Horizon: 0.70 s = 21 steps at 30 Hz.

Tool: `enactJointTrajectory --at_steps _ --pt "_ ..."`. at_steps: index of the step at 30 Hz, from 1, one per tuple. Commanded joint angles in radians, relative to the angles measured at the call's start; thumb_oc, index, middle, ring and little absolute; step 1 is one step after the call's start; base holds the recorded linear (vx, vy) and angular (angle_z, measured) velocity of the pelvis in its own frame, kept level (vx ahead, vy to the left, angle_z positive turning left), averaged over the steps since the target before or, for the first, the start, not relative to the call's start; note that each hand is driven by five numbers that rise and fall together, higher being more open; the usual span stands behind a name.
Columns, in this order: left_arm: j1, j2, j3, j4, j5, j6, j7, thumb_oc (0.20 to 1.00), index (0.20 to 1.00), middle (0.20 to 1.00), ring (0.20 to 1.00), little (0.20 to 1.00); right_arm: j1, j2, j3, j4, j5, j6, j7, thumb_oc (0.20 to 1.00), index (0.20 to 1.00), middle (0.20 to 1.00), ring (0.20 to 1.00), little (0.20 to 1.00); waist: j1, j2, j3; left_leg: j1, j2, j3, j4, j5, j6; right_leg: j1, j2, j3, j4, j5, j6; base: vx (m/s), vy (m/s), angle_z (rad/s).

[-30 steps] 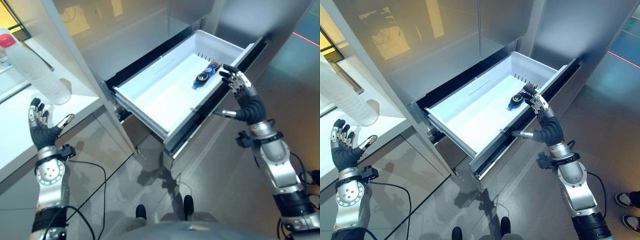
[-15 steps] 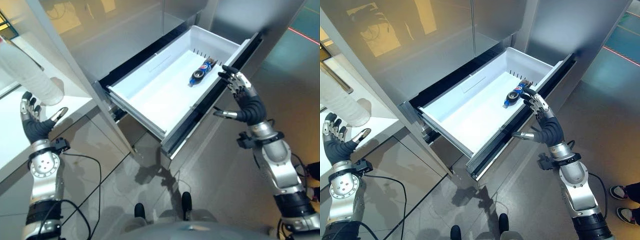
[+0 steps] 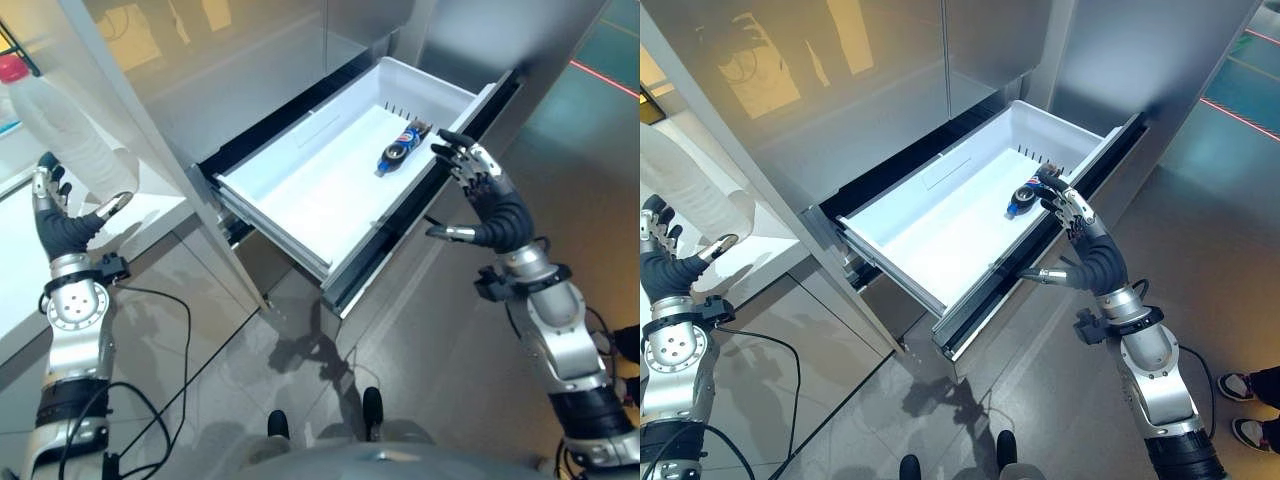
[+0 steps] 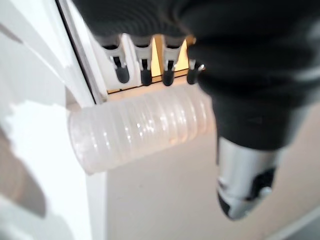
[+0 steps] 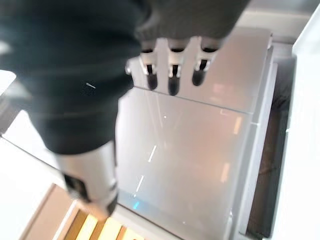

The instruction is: Take the drinks into the refrigerator

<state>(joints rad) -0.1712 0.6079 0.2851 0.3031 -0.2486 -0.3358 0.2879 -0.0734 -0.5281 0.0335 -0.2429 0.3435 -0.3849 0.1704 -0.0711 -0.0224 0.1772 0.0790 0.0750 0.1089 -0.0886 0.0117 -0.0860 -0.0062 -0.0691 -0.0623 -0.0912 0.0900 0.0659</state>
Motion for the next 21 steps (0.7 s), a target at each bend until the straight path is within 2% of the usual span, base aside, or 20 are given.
enactJointTrajectory --at_steps 1,10,21 --pt "-0.136 0.096 -0.063 0.067 0.082 -0.010 0.003 1.000 1.000 1.000 1.000 1.000 -0.011 0.010 -0.068 -0.089 0.035 -0.014 0.009 1.000 1.000 1.000 1.000 1.000 -0.032 -0.009 -0.032 0.015 -0.067 -0.043 0.137 -0.181 0.085 0.045 -0.006 -0.045 0.134 -0.184 0.022 0.00 0.000 0.00" --pt "-0.229 0.095 -0.142 0.131 0.085 0.029 -0.035 1.000 1.000 1.000 1.000 1.000 -0.009 0.016 -0.055 -0.104 0.054 -0.001 0.030 1.000 1.000 1.000 1.000 1.000 -0.040 -0.006 -0.035 0.023 -0.066 -0.050 0.132 -0.177 0.082 0.058 -0.005 -0.048 0.124 -0.183 0.019 0.00 0.000 0.00" --pt "-0.309 0.032 -0.240 0.243 0.058 0.053 -0.075 1.000 1.000 1.000 1.000 1.000 -0.008 0.028 -0.050 -0.129 0.074 -0.006 0.041 1.000 1.000 1.000 1.000 1.000 -0.065 -0.005 -0.036 0.022 -0.059 -0.058 0.130 -0.174 0.078 0.048 0.005 -0.039 0.140 -0.193 0.009 0.00 -0.003 0.00"
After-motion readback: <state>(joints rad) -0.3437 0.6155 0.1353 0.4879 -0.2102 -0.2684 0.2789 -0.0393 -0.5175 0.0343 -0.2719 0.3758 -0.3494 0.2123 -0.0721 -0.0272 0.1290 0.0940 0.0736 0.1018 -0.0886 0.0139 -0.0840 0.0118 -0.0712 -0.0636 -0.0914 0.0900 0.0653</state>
